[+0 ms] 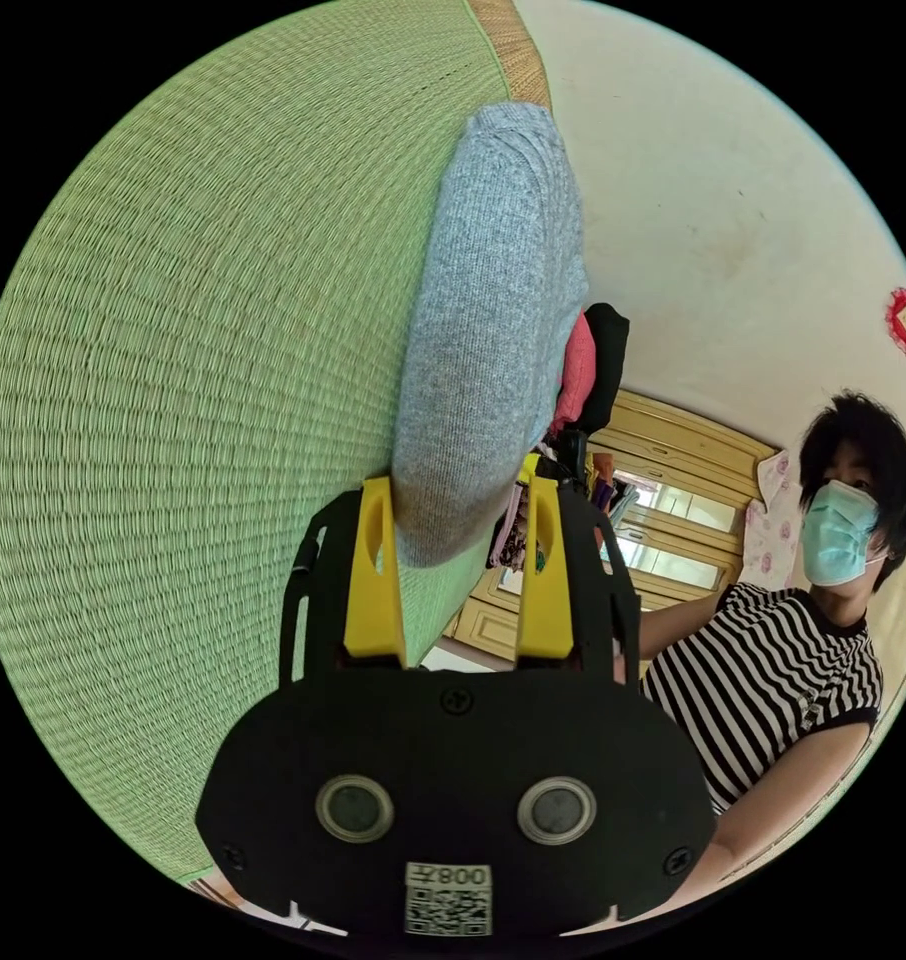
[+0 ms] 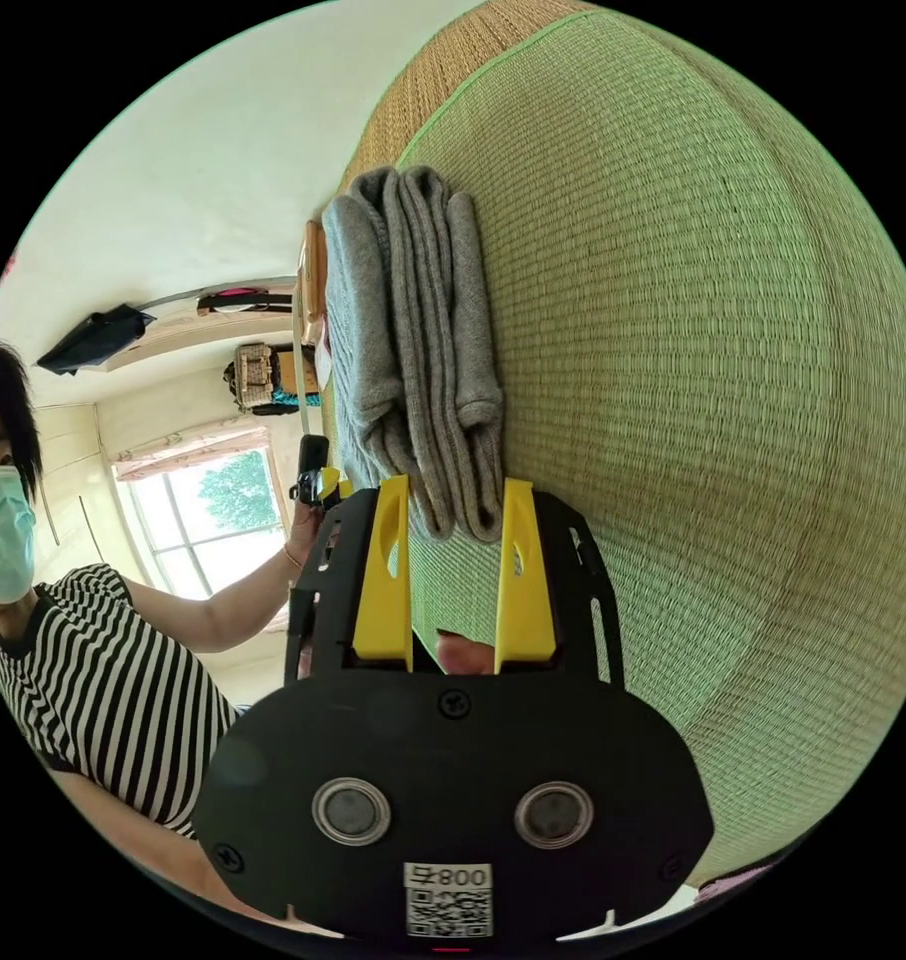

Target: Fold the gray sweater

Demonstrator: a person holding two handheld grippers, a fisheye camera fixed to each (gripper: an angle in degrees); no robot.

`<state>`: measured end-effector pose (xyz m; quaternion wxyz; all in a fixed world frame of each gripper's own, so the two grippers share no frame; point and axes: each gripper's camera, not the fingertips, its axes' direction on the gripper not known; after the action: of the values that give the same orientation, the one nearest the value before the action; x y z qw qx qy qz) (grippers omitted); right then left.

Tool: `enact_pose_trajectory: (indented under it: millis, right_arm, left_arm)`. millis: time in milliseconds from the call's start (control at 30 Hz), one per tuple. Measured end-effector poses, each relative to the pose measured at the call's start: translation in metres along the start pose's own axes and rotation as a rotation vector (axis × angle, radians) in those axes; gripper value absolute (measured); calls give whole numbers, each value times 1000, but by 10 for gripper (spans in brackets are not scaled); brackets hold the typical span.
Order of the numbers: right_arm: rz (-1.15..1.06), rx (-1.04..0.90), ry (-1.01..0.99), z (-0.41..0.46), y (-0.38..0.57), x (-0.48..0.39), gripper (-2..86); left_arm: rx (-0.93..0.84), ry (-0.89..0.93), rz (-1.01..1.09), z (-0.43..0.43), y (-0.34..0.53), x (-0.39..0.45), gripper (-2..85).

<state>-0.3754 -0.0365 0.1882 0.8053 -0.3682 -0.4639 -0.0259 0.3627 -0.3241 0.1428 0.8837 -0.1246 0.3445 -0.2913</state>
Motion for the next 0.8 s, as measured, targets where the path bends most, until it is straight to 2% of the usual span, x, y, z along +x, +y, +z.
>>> enact_pose_trajectory:
  millis: [267, 600, 800]
  right_arm:
    - [15, -13, -74, 23, -3, 30, 158]
    - [35, -47, -62, 48, -8, 64, 121]
    - [92, -65, -139, 57, -4, 96, 91]
  left_arm:
    - [-22, 68, 0, 5, -24, -24, 183]
    - [-99, 48, 6, 21, -45, -37, 148]
    - [-106, 90, -28, 24, -40, -43, 128]
